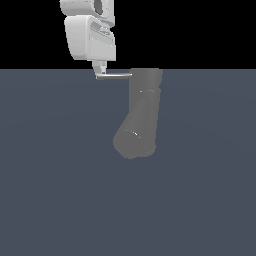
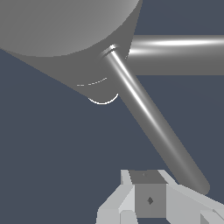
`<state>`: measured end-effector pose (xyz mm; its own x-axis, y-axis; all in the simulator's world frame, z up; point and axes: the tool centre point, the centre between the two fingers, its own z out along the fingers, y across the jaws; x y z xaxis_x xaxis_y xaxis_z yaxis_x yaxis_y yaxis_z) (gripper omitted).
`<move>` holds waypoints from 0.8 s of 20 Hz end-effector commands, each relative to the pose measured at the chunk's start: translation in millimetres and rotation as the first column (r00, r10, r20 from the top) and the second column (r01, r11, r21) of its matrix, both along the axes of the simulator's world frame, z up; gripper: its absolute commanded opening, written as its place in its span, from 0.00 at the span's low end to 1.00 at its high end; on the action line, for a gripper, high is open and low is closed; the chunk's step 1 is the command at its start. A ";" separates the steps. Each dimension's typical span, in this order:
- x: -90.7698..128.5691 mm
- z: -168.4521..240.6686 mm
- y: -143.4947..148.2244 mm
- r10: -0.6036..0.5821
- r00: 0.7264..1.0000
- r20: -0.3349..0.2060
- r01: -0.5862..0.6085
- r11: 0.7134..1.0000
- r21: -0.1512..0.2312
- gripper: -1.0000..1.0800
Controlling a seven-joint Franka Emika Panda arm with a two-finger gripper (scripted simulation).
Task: Turn on the faucet by rotating a designated handle.
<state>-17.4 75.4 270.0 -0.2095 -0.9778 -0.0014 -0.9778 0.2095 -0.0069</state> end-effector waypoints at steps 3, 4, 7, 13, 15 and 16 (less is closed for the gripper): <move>-8.0 0.0 -5.5 0.000 1.000 -0.001 0.000 1.000 -0.003 0.00; -10.5 0.1 -7.1 0.000 1.000 -0.001 0.000 1.000 -0.003 0.00; -17.8 -0.1 -12.3 -0.001 1.000 -0.002 0.001 1.000 -0.002 0.00; -32.8 0.0 -22.5 -0.001 1.000 -0.003 0.001 1.000 -0.002 0.00; -37.7 -0.1 -25.9 -0.001 1.000 -0.003 0.001 1.000 -0.001 0.00; -40.3 0.0 -27.6 -0.001 1.000 -0.003 0.001 1.000 -0.001 0.00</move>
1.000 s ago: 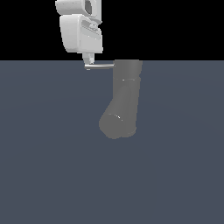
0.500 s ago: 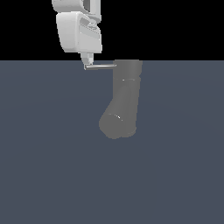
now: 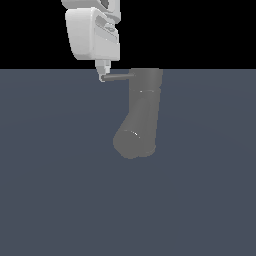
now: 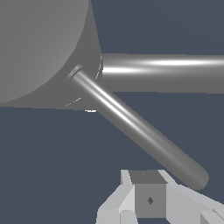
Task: Turn on the faucet by rotating a designated handle.
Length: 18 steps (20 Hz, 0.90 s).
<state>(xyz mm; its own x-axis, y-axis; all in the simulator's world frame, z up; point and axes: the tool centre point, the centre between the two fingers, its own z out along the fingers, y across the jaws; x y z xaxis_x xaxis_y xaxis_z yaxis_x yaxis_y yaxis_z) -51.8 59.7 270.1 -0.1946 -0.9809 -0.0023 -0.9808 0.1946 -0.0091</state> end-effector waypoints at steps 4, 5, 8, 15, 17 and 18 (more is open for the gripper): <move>-15.8 -0.1 -18.9 -0.016 1.000 -0.006 0.016 1.000 -0.002 0.00; -18.3 0.0 -20.5 -0.016 1.000 -0.006 0.016 1.000 -0.002 0.00; -25.9 0.1 -25.8 -0.016 1.000 -0.007 0.016 1.000 -0.001 0.00; -43.7 0.2 -38.2 -0.017 1.000 -0.008 0.017 1.000 -0.001 0.00; -48.8 0.2 -41.8 -0.017 1.000 -0.009 0.017 1.000 -0.001 0.00; -51.3 0.2 -43.7 -0.017 1.000 -0.009 0.017 1.000 -0.001 0.00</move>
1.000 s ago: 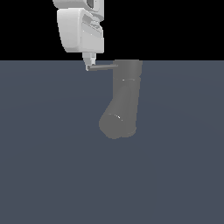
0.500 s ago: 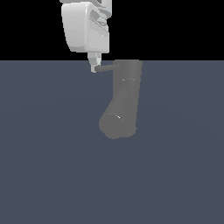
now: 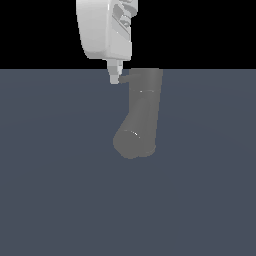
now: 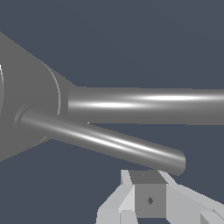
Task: Turn on the faucet by rotating a designated handle.
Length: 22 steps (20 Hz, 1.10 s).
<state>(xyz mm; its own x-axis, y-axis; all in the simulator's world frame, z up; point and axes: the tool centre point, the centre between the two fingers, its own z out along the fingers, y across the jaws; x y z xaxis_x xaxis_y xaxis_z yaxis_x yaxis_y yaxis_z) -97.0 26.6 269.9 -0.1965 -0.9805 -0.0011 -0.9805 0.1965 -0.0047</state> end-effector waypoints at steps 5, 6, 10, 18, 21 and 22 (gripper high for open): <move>-5.7 0.0 -20.4 -0.004 1.000 -0.001 0.004 1.000 -0.002 0.00; -6.8 0.0 -26.4 -0.005 1.000 -0.001 0.005 1.000 -0.002 0.00; -11.1 0.1 -50.9 -0.008 1.000 -0.002 0.008 1.000 -0.001 0.00; -19.9 0.2 -100.6 -0.014 1.000 -0.004 0.014 1.000 0.000 0.00; -22.0 0.3 -113.0 -0.015 1.000 -0.005 0.015 1.000 0.000 0.00; -18.9 0.0 -85.3 0.032 0.999 -0.004 -0.032 1.000 -0.001 0.00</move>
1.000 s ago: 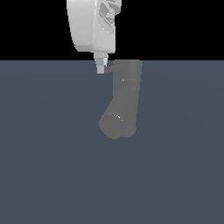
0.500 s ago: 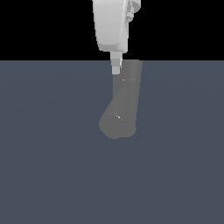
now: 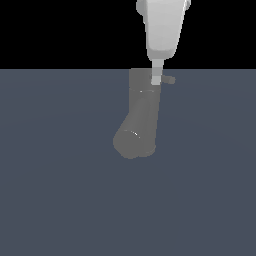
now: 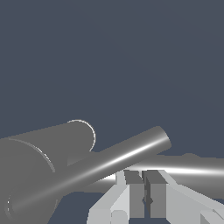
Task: Turn on the faucet by rotating a designated handle.
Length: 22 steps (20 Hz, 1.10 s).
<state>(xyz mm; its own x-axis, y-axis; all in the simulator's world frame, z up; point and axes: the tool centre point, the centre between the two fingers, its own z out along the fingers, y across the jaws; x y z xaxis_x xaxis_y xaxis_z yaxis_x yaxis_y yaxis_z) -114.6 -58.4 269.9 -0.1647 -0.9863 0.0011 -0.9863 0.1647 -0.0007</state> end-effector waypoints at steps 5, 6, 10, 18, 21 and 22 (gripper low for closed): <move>7.6 0.1 -15.6 -0.007 1.000 0.000 0.007 1.000 0.000 0.00; 9.3 0.1 -18.5 -0.009 1.000 0.000 0.009 1.000 0.000 0.00; 15.9 0.2 -29.9 -0.014 1.000 0.000 0.014 1.000 0.000 0.00; 27.9 0.3 -51.1 -0.023 1.000 0.000 0.023 1.000 0.000 0.00; 32.0 0.3 -58.5 -0.026 1.000 0.000 0.026 1.000 0.000 0.00; 33.4 0.4 -60.9 -0.027 1.000 0.000 0.027 1.000 0.000 0.00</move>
